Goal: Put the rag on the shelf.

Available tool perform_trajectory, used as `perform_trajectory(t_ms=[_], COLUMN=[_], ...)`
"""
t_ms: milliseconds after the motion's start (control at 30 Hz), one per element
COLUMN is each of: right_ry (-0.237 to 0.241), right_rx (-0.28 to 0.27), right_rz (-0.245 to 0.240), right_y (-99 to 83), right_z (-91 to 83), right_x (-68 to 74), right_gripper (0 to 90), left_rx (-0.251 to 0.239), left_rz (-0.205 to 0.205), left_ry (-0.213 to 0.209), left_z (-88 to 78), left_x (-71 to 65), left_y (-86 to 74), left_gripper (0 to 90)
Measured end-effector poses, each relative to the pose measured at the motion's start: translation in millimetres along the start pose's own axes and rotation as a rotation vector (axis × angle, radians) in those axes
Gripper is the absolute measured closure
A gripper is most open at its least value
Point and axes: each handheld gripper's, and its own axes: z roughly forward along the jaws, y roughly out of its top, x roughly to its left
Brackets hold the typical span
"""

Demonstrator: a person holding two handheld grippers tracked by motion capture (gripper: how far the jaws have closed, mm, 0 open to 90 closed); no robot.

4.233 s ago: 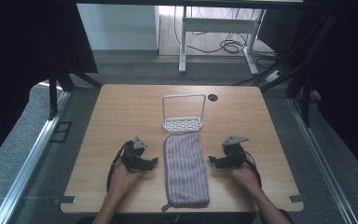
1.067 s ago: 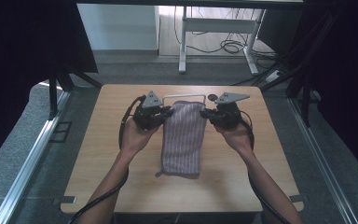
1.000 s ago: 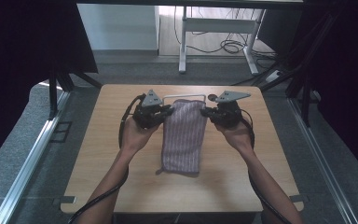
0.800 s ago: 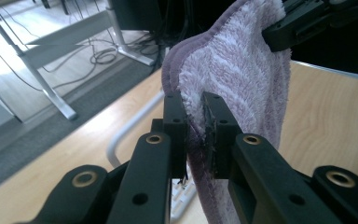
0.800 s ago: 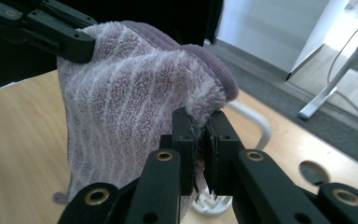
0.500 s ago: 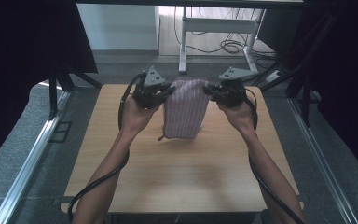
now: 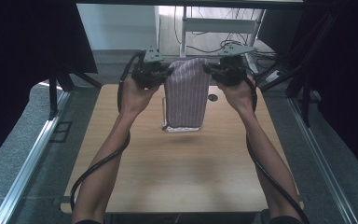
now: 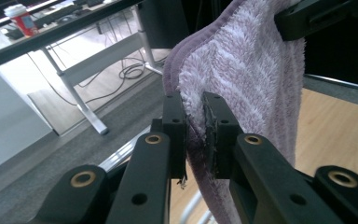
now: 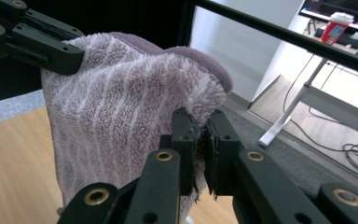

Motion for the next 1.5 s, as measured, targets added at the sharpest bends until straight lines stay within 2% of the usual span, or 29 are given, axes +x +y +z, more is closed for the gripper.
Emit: perform_trajectory(t_ms=[133, 333, 433, 500, 600, 767, 800, 867, 900, 1000, 1233, 1267, 1333, 1400, 1433, 1467, 1500], right_ry=[-0.016, -0.048, -0.055, -0.056, -0.057, -0.055, -0.054, -0.049, -0.048, -0.046, -0.039, -0.033, -0.028, -0.024, -0.018, -0.016, -0.015], right_rx=[-0.001, -0.001, 0.003, 0.013, 0.020, 0.052, 0.059, 0.071, 0.078, 0.100, 0.149, 0.172, 0.190, 0.198, 0.219, 0.227, 0.235], right_rz=[-0.003, 0.015, 0.019, 0.023, 0.021, 0.026, 0.025, 0.030, 0.038, 0.054, 0.083, 0.098, 0.095, 0.099, 0.098, 0.102, 0.107], right_y=[9.2, 24.9, 28.1, 30.4, 30.2, 22.2, 20.6, 17.1, 14.3, 6.9, -13.6, -20.3, -26.2, -28.6, -33.0, -35.1, -37.1], right_z=[4.9, 17.4, 22.6, 31.6, 38.3, 61.1, 65.2, 73.2, 78.3, 89.2, 109.0, 115.0, 119.4, 121.4, 125.0, 126.4, 127.4], right_x=[-4.9, -12.9, -16.1, -20.8, -23.6, -32.1, -32.9, -33.9, -34.5, -36.8, -42.1, -42.5, -42.1, -41.5, -40.6, -40.3, -40.4], right_gripper=[82.9, 83.0, 83.0, 83.0, 83.0, 83.0, 83.0, 83.0, 83.0, 83.0, 83.0, 82.5, 82.2, 81.8, 79.7, 77.4, 73.9], left_rx=[0.007, 0.030, 0.038, 0.060, 0.073, 0.125, 0.125, 0.154, 0.154, 0.184, 0.242, 0.258, 0.296, 0.305, 0.325, 0.325, 0.340], left_rz=[0.007, -0.021, -0.031, -0.035, -0.044, -0.031, -0.031, -0.015, -0.015, 0.002, -0.003, -0.003, -0.001, -0.005, -0.018, -0.018, -0.027], left_ry=[0.015, 0.054, 0.068, 0.094, 0.110, 0.169, 0.169, 0.200, 0.200, 0.223, 0.209, 0.206, 0.201, 0.200, 0.188, 0.188, 0.182], left_z=[3.4, 16.8, 22.6, 32.8, 40.7, 71.0, 71.0, 86.0, 86.0, 100.5, 118.7, 121.6, 129.4, 131.4, 134.9, 134.9, 136.0], left_x=[8.5, 26.3, 31.5, 37.6, 40.0, 44.8, 44.8, 47.5, 47.5, 48.3, 48.1, 48.2, 46.7, 46.1, 45.6, 45.6, 45.8], left_y=[8.0, 21.6, 23.3, 23.9, 22.3, 7.6, 7.6, -0.8, -0.8, -10.1, -26.8, -29.9, -38.9, -41.9, -47.8, -47.8, -50.5], left_gripper=[80.1, 79.9, 79.7, 79.3, 78.9, 78.1, 78.0, 77.8, 77.9, 77.6, 76.9, 76.6, 76.5, 76.4, 74.7, 72.4, 67.6])
